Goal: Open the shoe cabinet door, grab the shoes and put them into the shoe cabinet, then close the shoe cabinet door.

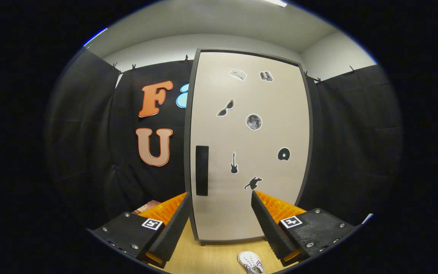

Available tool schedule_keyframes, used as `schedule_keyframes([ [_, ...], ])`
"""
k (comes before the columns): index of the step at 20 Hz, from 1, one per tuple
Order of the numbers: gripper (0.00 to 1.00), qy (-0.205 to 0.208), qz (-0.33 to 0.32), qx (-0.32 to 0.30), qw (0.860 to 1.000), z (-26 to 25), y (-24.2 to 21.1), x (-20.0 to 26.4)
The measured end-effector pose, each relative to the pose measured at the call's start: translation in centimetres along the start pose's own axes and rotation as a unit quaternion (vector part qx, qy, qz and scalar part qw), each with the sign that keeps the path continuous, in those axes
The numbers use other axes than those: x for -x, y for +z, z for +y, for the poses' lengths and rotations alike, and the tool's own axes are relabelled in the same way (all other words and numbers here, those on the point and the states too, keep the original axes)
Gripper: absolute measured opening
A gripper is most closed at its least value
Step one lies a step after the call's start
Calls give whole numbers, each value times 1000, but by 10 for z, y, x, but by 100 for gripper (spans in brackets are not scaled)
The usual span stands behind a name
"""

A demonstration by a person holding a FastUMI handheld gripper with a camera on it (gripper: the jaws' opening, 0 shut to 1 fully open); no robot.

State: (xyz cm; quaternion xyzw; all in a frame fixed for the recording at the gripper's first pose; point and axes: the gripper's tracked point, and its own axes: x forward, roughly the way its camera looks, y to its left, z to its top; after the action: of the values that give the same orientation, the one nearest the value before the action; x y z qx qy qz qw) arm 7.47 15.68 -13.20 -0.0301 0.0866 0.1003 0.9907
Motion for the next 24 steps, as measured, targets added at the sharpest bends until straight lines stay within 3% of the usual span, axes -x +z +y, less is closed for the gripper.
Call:
schedule_keyframes([
  [6, 92, 3, 8, 11, 1000, 38, 2, -85],
  [12, 63, -23, 36, -2, 999, 41, -15, -133],
  [15, 39, -20, 45, -44, 998, 40, -21, -137],
  [19, 29, -13, 36, -2, 999, 39, -22, -124],
  [24, 22, 17, 41, -23, 999, 24, -24, -72],
])
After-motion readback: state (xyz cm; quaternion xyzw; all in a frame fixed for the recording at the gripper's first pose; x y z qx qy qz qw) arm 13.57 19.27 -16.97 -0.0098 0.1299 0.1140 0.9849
